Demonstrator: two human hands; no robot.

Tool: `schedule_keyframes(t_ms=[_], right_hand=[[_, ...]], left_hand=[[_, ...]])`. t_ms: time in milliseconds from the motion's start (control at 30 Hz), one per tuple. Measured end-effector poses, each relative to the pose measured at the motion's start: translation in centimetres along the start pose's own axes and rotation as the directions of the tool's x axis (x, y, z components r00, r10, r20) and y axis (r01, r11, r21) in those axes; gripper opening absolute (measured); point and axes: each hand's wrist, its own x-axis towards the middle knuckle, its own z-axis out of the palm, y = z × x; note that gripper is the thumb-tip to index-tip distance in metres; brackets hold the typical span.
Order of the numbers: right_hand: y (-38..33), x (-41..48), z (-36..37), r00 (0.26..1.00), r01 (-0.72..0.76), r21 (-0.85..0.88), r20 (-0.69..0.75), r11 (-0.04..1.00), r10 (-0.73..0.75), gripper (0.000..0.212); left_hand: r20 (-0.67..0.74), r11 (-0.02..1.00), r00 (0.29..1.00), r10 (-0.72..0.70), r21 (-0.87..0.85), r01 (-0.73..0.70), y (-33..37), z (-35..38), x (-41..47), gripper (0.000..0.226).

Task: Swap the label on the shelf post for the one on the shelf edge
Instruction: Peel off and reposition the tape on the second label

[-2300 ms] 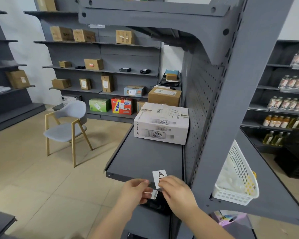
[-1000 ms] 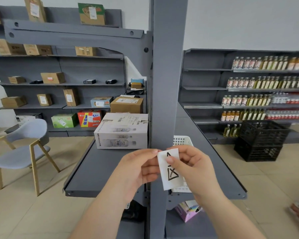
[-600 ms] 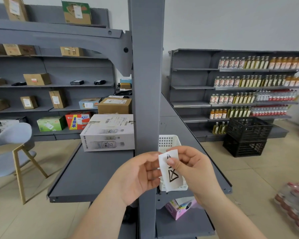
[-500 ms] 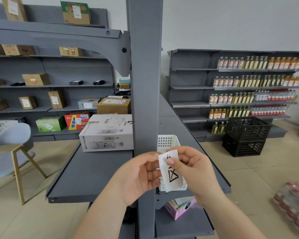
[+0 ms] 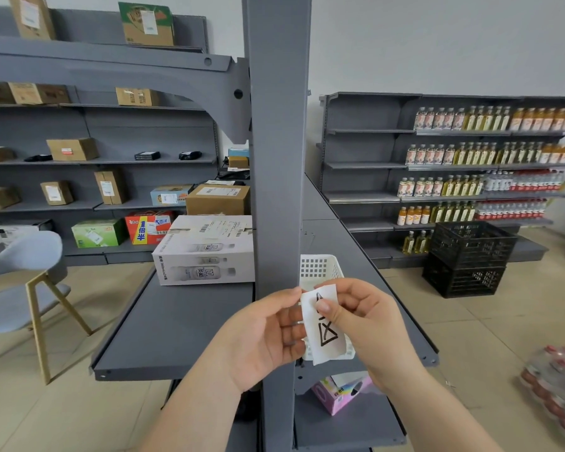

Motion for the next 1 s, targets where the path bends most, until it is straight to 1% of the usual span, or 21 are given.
schedule_keyframes(t_ms=[200,367,533,800,900,1000], right_hand=[[0.08,0.2,0.16,1.0,-0.005,0.011,-0.002,1.0,0.006,0.013],[0.02,0.18,0.27,1.0,-0.016,0.028,0.015,0.999,0.016,0.011],[0.09,0.28,0.25,1.0,-0.024,0.002,0.015,1.0,0.024,0.011],[0.19,0.4,0.32,0.999,-0.031,0.01,0.019,0.999,0.031,0.011],[0.32,0.49,0.38,0.999,-0.031,0.0,0.01,1.0,0.031,0.011],[0.49,0.6,0.41,1.0,-0.029,-0.006,-0.006,1.0,0.029,0.011]], left_hand=[[-0.026,0.999,1.0,-0.006,-0.034,0.005,-0.1,-0.18,0.09,0.052],[0.0,0.995,1.0,-0.023,-0.096,0.023,-0.22,-0.19,0.09,0.048],[0.027,0.991,0.999,-0.04,-0.127,0.044,-0.34,-0.37,0.17,0.051],[0.064,0.989,0.995,-0.071,-0.122,0.079,-0.63,-0.91,0.76,0.048],[0.066,0.992,0.996,-0.059,-0.106,0.066,-0.73,-1.01,0.81,0.053],[0.059,0.997,0.998,-0.019,-0.071,0.023,-0.68,-0.95,0.66,0.065]])
